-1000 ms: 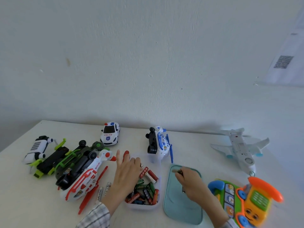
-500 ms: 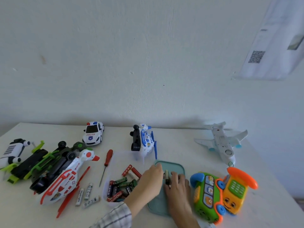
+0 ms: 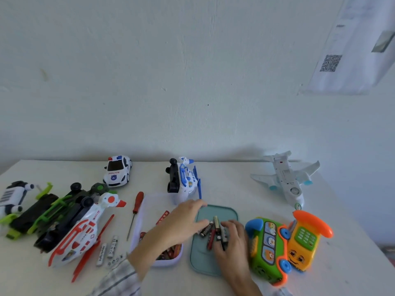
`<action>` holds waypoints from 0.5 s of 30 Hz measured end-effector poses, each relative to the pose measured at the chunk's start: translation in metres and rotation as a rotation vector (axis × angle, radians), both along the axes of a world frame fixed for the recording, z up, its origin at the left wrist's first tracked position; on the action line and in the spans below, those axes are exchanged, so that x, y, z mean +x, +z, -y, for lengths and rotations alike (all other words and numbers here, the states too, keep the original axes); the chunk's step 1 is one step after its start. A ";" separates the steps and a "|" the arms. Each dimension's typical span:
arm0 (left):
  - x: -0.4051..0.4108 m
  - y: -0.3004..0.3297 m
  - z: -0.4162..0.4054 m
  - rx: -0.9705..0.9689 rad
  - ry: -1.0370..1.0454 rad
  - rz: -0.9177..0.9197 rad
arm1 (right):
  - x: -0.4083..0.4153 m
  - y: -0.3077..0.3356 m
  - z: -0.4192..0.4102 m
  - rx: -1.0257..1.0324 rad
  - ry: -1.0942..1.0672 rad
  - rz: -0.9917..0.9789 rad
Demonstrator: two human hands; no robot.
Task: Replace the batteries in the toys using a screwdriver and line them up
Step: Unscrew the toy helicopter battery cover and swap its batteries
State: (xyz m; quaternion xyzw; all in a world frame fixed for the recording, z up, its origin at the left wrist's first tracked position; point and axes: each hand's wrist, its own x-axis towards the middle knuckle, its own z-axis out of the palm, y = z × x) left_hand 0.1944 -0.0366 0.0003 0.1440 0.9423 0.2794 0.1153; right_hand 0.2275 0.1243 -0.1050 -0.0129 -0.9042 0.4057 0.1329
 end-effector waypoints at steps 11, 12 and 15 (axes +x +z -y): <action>0.045 -0.032 0.100 -0.520 0.048 0.072 | -0.038 0.071 0.083 0.424 0.764 -0.065; 0.043 -0.034 0.097 -0.553 0.054 0.063 | -0.050 0.070 0.090 0.560 0.797 -0.034; 0.037 -0.041 0.095 -0.648 0.049 0.032 | -0.074 0.061 0.106 0.879 0.866 0.021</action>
